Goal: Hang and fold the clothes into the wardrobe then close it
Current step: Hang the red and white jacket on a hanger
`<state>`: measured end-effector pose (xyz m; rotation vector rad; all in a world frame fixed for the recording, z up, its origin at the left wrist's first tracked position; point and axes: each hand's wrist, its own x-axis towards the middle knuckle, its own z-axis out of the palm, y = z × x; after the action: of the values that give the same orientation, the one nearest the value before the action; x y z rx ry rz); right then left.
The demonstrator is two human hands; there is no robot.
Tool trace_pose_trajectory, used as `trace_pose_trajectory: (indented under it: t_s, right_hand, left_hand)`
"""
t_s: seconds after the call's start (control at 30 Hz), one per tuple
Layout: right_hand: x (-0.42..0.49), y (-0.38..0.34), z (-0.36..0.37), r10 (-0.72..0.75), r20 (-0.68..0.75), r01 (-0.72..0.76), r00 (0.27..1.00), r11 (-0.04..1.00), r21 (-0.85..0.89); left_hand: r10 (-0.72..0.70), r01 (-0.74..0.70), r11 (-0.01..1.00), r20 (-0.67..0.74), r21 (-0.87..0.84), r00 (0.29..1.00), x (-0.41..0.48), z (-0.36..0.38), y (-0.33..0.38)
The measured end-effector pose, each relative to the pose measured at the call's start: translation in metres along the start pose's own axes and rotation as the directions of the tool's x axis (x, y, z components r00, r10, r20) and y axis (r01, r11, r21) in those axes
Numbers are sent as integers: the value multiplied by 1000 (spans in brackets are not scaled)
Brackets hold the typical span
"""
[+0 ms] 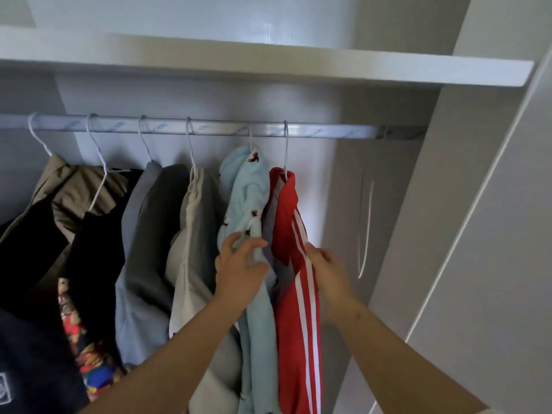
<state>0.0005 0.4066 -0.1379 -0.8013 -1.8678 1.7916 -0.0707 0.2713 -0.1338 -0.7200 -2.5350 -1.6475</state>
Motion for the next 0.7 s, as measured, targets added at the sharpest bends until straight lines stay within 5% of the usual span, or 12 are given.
trace_pose_trajectory:
  t_s: [0.37, 0.53, 0.7]
  right_hand:
    - [-100, 63, -27, 158, -117, -140, 980, 979, 151]
    - [-190, 96, -19, 238, -276, -187, 931, 962, 198]
    - [-317, 141, -12, 415, -466, -279, 782, 901, 333]
  left_hand:
    - [-265, 337, 858, 228, -387, 937, -97, 7, -5]
    - [-321, 451, 833, 384, -322, 866, -164, -17, -24]
    - [-348, 553, 811, 600, -193, 720, -252, -32, -40]
